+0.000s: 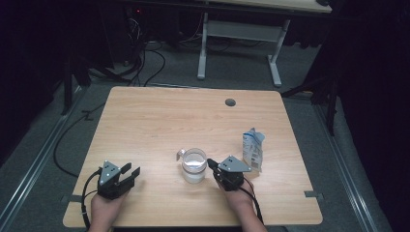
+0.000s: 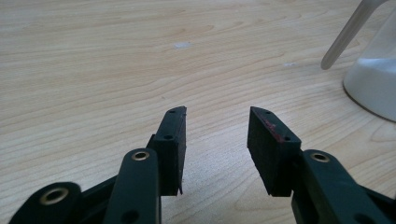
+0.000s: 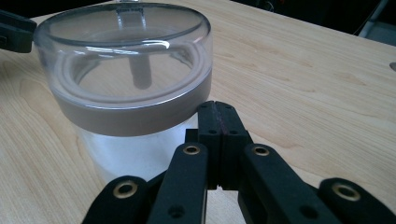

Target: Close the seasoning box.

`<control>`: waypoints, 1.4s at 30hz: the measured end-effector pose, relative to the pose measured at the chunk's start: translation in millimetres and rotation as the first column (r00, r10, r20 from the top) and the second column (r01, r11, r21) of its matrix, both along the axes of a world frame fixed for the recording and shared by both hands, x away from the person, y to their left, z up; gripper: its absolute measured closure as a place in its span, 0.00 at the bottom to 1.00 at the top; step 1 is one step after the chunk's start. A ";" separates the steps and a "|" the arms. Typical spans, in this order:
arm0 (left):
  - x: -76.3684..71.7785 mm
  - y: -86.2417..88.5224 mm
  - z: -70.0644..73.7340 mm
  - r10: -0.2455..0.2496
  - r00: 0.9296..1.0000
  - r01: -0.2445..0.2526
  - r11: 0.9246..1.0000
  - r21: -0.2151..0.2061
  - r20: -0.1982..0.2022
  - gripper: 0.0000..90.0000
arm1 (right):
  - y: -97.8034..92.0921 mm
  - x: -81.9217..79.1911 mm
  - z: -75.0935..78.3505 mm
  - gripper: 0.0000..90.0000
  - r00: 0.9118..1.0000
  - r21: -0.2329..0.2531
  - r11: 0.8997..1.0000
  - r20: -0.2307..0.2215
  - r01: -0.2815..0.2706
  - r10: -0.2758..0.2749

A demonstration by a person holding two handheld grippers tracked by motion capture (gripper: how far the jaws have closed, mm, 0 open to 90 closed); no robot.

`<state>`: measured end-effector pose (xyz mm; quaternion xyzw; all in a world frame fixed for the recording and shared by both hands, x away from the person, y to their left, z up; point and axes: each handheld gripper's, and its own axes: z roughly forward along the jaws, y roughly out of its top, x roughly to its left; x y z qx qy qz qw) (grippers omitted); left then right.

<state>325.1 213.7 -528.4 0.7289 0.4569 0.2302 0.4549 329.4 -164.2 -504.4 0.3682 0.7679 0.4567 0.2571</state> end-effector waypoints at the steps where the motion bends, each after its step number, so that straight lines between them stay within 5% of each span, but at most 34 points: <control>1: 0.0 0.2 -0.1 -0.001 1.000 0.001 1.000 -0.002 0.000 0.64 | -0.2 -0.6 0.3 1.00 1.000 -0.001 1.000 0.001 -0.001 0.001; 8: 0.0 -0.3 0.6 -0.006 1.000 0.006 1.000 -0.001 0.009 0.63 | 2.0 -7.9 0.9 1.00 1.000 -0.009 1.000 0.015 -0.006 0.007; 16: -1.2 -1.7 1.8 -0.013 1.000 0.013 1.000 -0.010 0.010 0.63 | 13.4 -26.6 1.8 1.00 0.997 -0.036 0.996 0.026 -0.076 0.077; 29: -1.2 -0.2 1.2 -0.010 1.000 0.010 1.000 -0.018 0.005 0.63 | 12.3 -5.3 2.1 0.99 0.999 0.004 1.000 0.014 -0.031 0.031; 42: -1.8 -1.3 2.1 -0.018 1.000 0.019 1.000 -0.021 0.007 0.63 | 17.7 -17.9 5.0 1.00 0.997 -0.011 0.998 0.028 -0.065 0.065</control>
